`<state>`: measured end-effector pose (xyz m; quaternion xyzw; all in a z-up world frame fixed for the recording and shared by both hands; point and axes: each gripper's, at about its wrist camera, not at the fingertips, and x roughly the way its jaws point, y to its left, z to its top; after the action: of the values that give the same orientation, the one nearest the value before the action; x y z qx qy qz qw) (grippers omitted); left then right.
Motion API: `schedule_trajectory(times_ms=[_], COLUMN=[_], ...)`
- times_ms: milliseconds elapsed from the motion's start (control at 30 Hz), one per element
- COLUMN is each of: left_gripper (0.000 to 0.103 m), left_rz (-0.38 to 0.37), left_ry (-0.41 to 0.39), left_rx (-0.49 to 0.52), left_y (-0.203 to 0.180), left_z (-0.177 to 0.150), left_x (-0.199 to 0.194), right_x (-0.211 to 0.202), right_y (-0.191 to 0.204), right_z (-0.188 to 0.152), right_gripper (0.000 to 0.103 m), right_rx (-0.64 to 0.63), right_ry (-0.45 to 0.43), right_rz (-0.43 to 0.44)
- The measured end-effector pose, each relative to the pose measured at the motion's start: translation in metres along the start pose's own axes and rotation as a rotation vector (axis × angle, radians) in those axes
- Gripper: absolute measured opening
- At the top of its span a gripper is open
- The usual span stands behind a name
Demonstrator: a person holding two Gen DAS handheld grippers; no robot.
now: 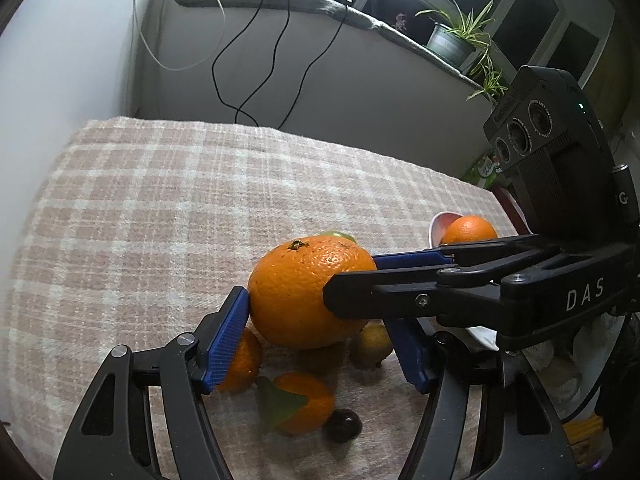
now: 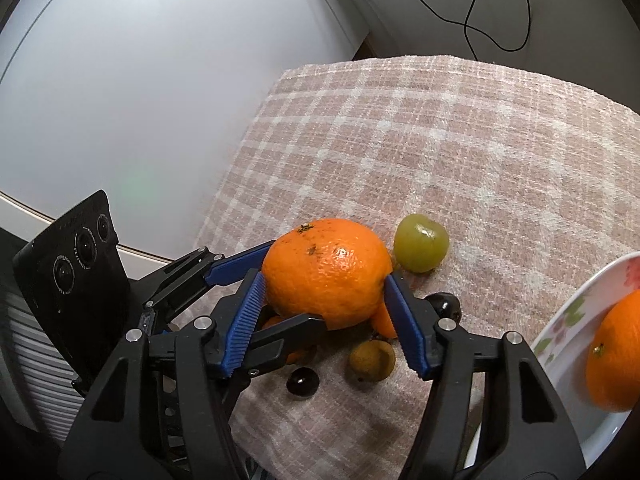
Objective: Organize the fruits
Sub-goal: 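Carry the tangerine with the right gripper onto the plate beside the orange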
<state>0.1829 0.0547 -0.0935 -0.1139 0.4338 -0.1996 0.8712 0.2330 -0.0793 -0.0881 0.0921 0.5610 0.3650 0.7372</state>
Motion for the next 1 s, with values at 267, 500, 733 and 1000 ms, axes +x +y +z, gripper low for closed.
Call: schedule_trajectory(times_ms=[267, 500, 733, 1000], left_gripper=[0.067, 0.067, 0.067, 0.067], left_rz=[0.008, -0.001, -0.025, -0.063], left_ry=[-0.037, -0.054, -0.067, -0.058], left_rx=[0.025, 0.064, 0.097, 0.139], left_y=[-0.02, -0.05, -0.086, -0.122], left_z=[0.001, -0.005, -0.012, -0.02], left_x=[-0.013, -0.02, -0.019, -0.005], right_x=[-0.023, -0.054, -0.088, -0.117], right_y=[0.01, 0.008, -0.004, -0.026], right_z=[-0.009, -0.032, -0.06, -0.088], right_gripper=[0.065, 0.065, 0.065, 0.065], right_rx=[-0.017, -0.006, 0.009, 0.036], right_ry=[-0.038, -0.07, -0.103, -0.136], right_rz=[0.004, 0.003, -0.017, -0.052])
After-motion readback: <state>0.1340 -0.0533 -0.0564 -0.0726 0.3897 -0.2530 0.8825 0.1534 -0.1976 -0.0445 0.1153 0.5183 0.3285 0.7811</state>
